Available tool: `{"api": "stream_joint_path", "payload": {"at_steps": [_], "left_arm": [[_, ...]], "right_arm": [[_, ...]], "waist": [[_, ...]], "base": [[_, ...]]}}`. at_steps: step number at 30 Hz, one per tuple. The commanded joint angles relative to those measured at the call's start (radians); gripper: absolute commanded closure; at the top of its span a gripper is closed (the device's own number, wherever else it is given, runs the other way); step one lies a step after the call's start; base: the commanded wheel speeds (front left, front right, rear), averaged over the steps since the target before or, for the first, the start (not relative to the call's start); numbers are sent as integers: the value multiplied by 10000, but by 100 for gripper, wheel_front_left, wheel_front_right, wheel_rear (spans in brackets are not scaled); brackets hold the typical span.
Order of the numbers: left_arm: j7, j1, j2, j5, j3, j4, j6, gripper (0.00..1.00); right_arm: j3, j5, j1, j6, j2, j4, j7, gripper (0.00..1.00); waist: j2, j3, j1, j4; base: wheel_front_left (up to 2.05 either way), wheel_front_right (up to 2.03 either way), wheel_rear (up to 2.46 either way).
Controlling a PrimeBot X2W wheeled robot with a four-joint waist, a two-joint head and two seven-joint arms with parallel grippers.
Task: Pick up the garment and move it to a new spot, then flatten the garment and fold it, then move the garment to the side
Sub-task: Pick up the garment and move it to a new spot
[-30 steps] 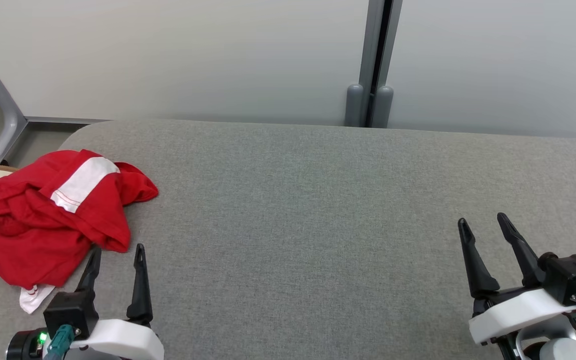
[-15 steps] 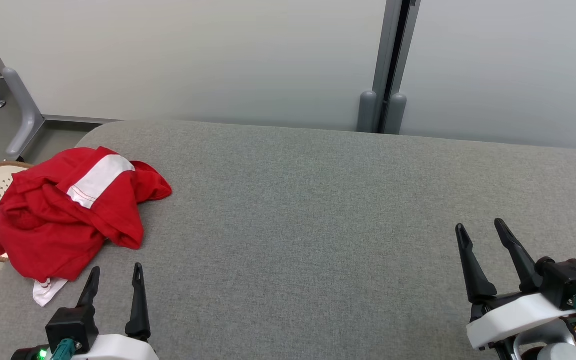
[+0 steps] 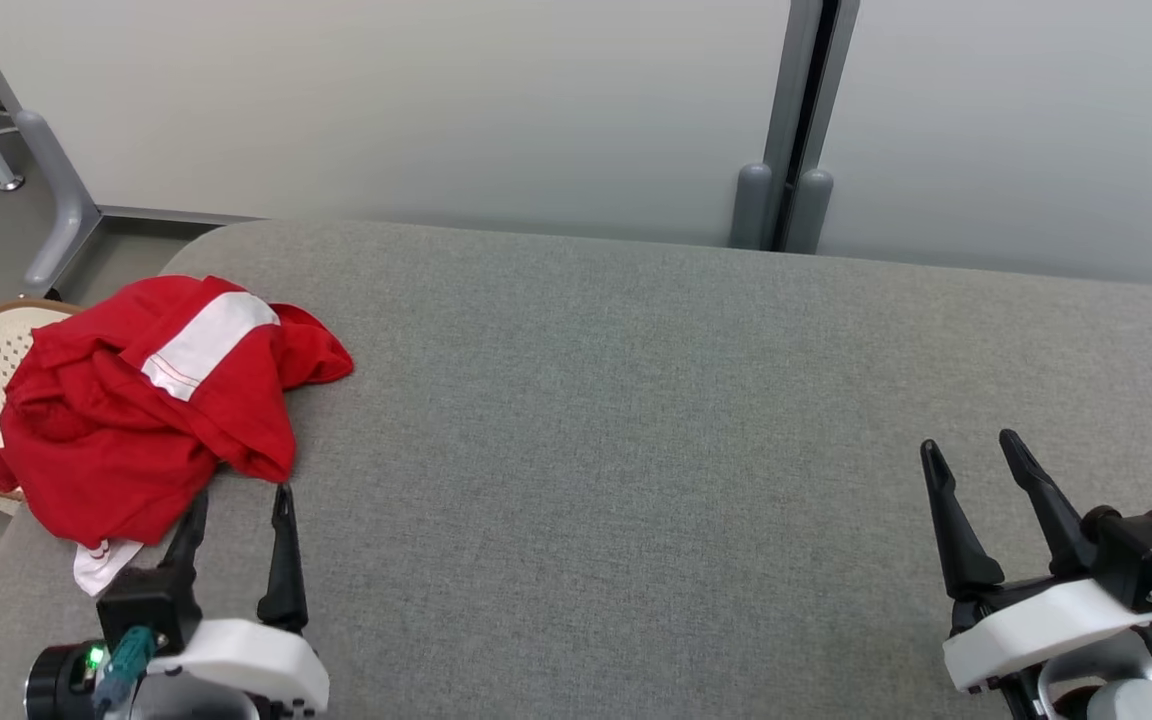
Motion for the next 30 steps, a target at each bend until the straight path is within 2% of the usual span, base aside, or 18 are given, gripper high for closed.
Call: {"api": "stream_joint_path", "payload": {"at_steps": [1, 7, 14, 20, 23, 30], "left_arm": [[-89, -594, 26, -96, -8, 230, -79, 0], [-154, -2251, 14, -458, 174, 1582, -260, 0], [59, -4648, 352, -1069, 648, 4822, -515, 0], [259, -6018, 580, -1620, 1041, 7385, -727, 0], [39, -6378, 690, -1770, 1124, 8137, -872, 100], [-1144, -6583, 935, -1721, 1241, 8562, -880, 100]], "right_arm": [[-42, -38, -187, 1, -132, -170, 73, 0], [21, -35, -698, 1, -476, -619, 273, 0], [170, 106, -1461, 1, -936, -983, 359, 0], [290, 240, -1844, 1, -1136, -864, 239, 0], [300, 289, -1922, 1, -1159, -742, 172, 0], [259, 340, -1887, 1, -1098, -493, 34, 0]], "waist": [[-1, 361, 0, 37], [-1, 1439, 0, -122], [-1, 2782, 0, -548], [-1, 3277, 0, -768], [-1, 3323, 0, -797], [-1, 3040, 0, -783]], "base": [[0, 0, 0], [0, 0, 0], [0, 0, 0], [0, 0, 0], [0, 0, 0], [0, 0, 0]]}}
